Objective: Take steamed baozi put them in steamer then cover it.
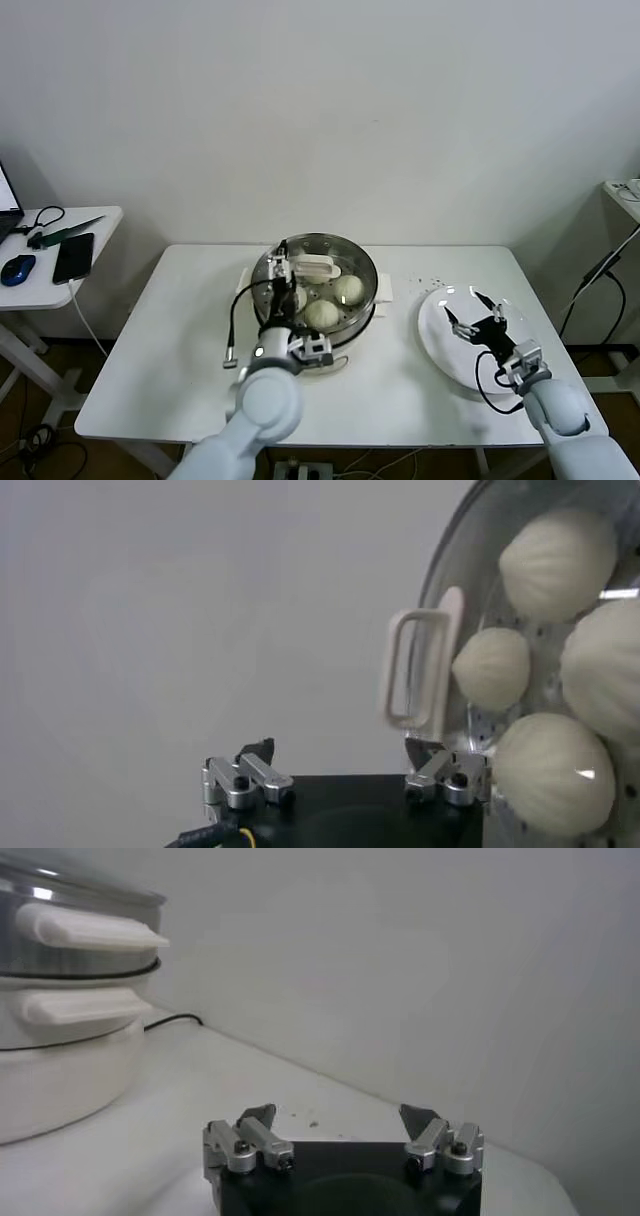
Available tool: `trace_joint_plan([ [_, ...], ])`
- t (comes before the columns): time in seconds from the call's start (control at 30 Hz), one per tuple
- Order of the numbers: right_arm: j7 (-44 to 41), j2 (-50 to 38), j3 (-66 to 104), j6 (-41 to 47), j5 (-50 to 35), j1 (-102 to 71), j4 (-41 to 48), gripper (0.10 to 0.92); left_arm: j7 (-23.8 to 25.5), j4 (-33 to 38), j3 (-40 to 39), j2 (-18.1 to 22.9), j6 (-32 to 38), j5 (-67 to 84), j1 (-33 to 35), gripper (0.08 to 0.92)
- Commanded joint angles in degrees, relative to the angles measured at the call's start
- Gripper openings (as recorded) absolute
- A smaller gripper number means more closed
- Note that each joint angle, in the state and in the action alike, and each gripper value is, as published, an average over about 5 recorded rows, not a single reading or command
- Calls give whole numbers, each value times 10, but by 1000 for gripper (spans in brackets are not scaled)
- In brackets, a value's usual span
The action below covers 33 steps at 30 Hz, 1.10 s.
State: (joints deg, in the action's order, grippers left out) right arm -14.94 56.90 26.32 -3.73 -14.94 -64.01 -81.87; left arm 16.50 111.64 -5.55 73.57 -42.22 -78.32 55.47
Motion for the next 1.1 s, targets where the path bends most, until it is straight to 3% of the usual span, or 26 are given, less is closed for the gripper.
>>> trace_joint_plan([
  [0.03, 11, 3, 8, 16, -12, -9, -21, 823, -104, 112, 73, -55, 30, 120, 67, 823],
  [0.3, 10, 11, 19, 10, -7, -24, -42, 823, -159, 133, 242, -88, 122, 343, 166, 823],
  [0.6, 9, 25, 36, 8, -5, -46, -72, 823, -191, 80, 429, -9, 304, 701, 277, 823],
  [0.77, 7, 36, 48, 0, -1, -71, -98, 823, -191, 34, 479, 45, 367, 843, 319, 823],
  [1.1, 7, 50, 74, -12, -33, -112, -121, 823, -187, 2, 493, 74, 440, 887, 375, 823],
])
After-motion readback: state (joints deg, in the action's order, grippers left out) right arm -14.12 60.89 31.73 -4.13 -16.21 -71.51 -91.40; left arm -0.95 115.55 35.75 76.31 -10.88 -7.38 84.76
